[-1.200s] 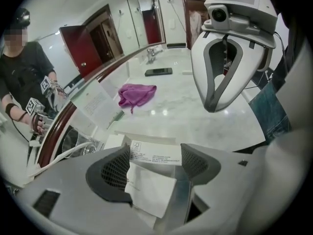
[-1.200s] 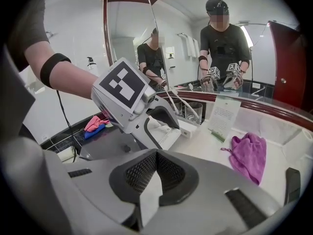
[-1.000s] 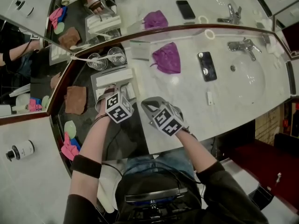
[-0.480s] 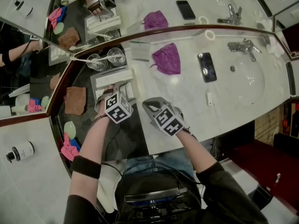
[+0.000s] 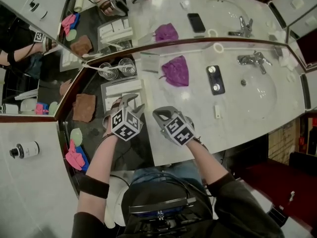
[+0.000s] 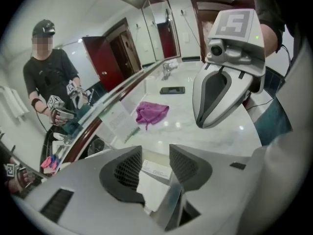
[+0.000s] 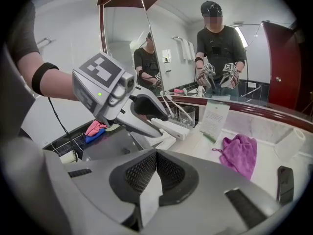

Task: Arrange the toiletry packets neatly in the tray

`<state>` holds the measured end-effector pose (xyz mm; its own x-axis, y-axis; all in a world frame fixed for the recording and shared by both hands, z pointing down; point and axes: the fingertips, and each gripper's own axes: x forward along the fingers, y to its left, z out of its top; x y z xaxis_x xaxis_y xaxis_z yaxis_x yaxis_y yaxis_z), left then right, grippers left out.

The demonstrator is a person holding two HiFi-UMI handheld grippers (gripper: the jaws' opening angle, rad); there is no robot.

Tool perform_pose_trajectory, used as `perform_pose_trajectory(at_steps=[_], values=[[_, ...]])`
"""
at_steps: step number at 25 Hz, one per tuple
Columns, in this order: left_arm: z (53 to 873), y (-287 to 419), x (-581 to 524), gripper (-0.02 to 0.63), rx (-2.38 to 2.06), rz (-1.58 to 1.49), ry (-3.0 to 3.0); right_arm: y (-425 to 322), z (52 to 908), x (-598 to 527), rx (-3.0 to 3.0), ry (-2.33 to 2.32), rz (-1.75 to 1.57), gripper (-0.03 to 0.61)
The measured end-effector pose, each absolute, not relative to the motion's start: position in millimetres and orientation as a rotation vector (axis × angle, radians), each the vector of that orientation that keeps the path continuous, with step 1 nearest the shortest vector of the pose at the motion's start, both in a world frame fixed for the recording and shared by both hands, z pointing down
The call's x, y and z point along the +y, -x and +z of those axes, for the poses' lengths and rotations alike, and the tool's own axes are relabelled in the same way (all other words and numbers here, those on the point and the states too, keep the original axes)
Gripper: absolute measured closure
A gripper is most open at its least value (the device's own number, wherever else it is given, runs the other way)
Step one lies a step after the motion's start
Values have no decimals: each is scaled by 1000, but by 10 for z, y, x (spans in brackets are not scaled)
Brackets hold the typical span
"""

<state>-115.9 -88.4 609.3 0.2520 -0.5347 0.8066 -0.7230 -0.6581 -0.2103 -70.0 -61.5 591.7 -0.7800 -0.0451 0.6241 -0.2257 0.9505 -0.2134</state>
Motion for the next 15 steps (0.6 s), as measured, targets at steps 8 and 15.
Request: perform_pose_trajectory(at_steps=[8,15], values=[[5334,889,-659,611,-1466,978,-2271,504,5549,-581,-2487,-171,308,561],[4938,831,-385,612,-1621,578,-2170,256,5285,-557,-2521,-187,287,561]])
